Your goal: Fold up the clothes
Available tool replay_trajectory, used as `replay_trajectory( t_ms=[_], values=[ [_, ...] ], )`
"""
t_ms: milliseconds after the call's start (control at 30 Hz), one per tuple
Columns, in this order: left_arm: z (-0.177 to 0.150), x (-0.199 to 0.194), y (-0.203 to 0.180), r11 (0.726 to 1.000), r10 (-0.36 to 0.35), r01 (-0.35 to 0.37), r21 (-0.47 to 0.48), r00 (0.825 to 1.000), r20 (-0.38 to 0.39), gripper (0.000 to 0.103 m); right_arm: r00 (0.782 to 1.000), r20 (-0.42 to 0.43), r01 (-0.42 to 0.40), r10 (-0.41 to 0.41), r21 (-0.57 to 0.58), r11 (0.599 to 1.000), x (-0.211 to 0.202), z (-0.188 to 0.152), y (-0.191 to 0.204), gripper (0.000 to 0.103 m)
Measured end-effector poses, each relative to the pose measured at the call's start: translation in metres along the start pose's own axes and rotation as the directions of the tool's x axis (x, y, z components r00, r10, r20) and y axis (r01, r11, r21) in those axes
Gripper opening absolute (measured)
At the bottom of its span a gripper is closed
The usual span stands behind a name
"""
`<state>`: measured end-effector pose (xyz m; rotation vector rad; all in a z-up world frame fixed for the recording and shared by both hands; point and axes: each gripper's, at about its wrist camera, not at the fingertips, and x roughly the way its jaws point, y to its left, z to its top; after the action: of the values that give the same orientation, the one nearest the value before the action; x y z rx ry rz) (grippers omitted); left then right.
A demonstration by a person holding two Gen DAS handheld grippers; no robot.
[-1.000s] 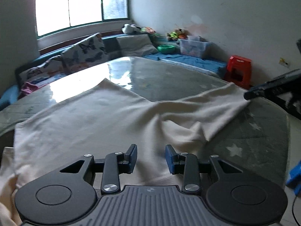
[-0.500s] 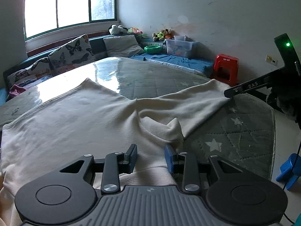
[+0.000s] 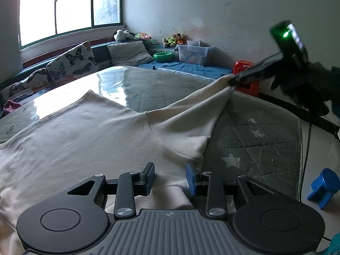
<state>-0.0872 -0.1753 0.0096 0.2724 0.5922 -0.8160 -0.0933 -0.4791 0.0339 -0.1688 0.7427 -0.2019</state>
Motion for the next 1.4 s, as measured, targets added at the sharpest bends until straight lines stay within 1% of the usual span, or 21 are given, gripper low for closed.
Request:
replay_trajectory(
  t_ms=[33, 67, 100, 200, 267, 367, 400, 533, 633, 667, 700, 867, 967, 1033, 1067, 1100, 1167, 1267, 1367, 1400],
  values=[
    [0.0, 0.0, 0.001, 1.0, -0.004, 0.004, 0.004, 1.0, -0.003, 0.035, 1.0, -0.013, -0.001, 0.002, 0.009, 1.0, 0.005, -0.003, -0.001, 0.013],
    [0.002, -0.001, 0.002, 1.0, -0.009, 0.009, 0.008, 1.0, -0.009, 0.036, 1.0, -0.018, 0.002, -0.002, 0.019, 1.0, 0.008, -0.005, -0.001, 0.019],
    [0.004, -0.002, 0.003, 1.0, -0.013, 0.013, 0.011, 1.0, -0.01, 0.036, 1.0, -0.02, 0.007, -0.006, 0.027, 1.0, 0.008, -0.005, -0.002, 0.021],
    [0.01, -0.003, 0.004, 1.0, -0.023, 0.023, 0.017, 1.0, 0.007, 0.037, 1.0, 0.0, 0.025, -0.025, 0.049, 0.998, 0.001, 0.001, -0.007, 0.021],
    [0.015, -0.001, 0.003, 0.999, -0.031, 0.03, 0.01, 0.999, 0.021, 0.037, 1.0, 0.022, 0.016, -0.017, 0.055, 0.998, -0.005, 0.006, -0.008, 0.021],
    [0.021, 0.005, -0.001, 0.999, -0.043, 0.043, 0.007, 0.999, 0.032, 0.037, 0.997, 0.044, -0.069, 0.066, 0.071, 0.995, -0.004, 0.016, -0.002, 0.022],
    [0.022, 0.007, -0.004, 0.999, -0.048, 0.048, 0.008, 0.998, 0.03, 0.037, 0.995, 0.046, -0.096, 0.093, 0.072, 0.993, -0.002, 0.018, 0.0, 0.023],
    [0.023, 0.016, -0.013, 0.996, -0.084, 0.084, 0.013, 0.996, 0.016, 0.037, 0.985, 0.024, -0.171, 0.17, 0.066, 0.983, 0.02, 0.025, 0.011, 0.024],
    [0.022, 0.021, -0.02, 0.993, -0.114, 0.114, 0.025, 0.993, 0.001, 0.037, 0.986, 0.015, -0.167, 0.166, 0.086, 0.982, 0.035, 0.026, 0.011, 0.026],
    [0.021, 0.023, -0.022, 0.992, -0.125, 0.125, 0.029, 0.992, -0.006, 0.037, 0.987, 0.013, -0.164, 0.163, 0.094, 0.982, 0.04, 0.027, 0.011, 0.032],
    [0.02, 0.024, -0.024, 0.991, -0.13, 0.13, 0.035, 0.992, -0.005, 0.037, 0.987, 0.013, -0.161, 0.16, 0.102, 0.982, 0.043, 0.027, 0.01, 0.034],
    [0.02, 0.022, -0.027, 0.987, -0.158, 0.158, 0.044, 0.987, -0.003, 0.039, 0.991, 0.014, -0.131, 0.13, 0.122, 0.984, 0.049, 0.028, -0.001, 0.035],
    [0.024, 0.021, -0.026, 0.988, -0.152, 0.152, 0.033, 0.988, 0.014, 0.04, 0.991, 0.018, -0.136, 0.134, 0.112, 0.984, 0.043, 0.028, 0.0, 0.036],
    [0.028, 0.023, -0.025, 0.989, -0.147, 0.146, 0.02, 0.989, 0.022, 0.04, 0.987, 0.033, -0.162, 0.159, 0.099, 0.982, 0.033, 0.026, 0.004, 0.039],
    [0.029, 0.025, -0.025, 0.989, -0.145, 0.144, 0.017, 0.989, 0.02, 0.04, 0.985, 0.038, -0.172, 0.169, 0.093, 0.981, 0.028, 0.025, 0.007, 0.042],
    [0.03, 0.027, -0.025, 0.99, -0.142, 0.142, 0.015, 0.99, 0.017, 0.04, 0.983, 0.041, -0.182, 0.179, 0.084, 0.98, 0.024, 0.024, 0.01, 0.042],
    [0.029, 0.031, -0.027, 0.989, -0.145, 0.145, 0.014, 0.989, 0.007, 0.04, 0.978, 0.042, -0.208, 0.206, 0.071, 0.975, 0.015, 0.02, 0.016, 0.043],
    [0.028, 0.033, -0.028, 0.987, -0.162, 0.162, 0.016, 0.987, -0.004, 0.04, 0.964, 0.027, -0.267, 0.265, 0.057, 0.962, 0.0, 0.009, 0.026, 0.046],
    [0.027, 0.031, -0.03, 0.985, -0.174, 0.174, 0.018, 0.985, -0.003, 0.041, 0.962, 0.011, -0.273, 0.273, 0.007, 0.962, -0.007, 0.001, 0.034, 0.047],
    [0.028, 0.031, -0.03, 0.984, -0.178, 0.178, 0.014, 0.984, -0.003, 0.041, 0.965, 0.005, -0.26, 0.26, -0.003, 0.966, -0.006, -0.001, 0.035, 0.052]
  ],
)
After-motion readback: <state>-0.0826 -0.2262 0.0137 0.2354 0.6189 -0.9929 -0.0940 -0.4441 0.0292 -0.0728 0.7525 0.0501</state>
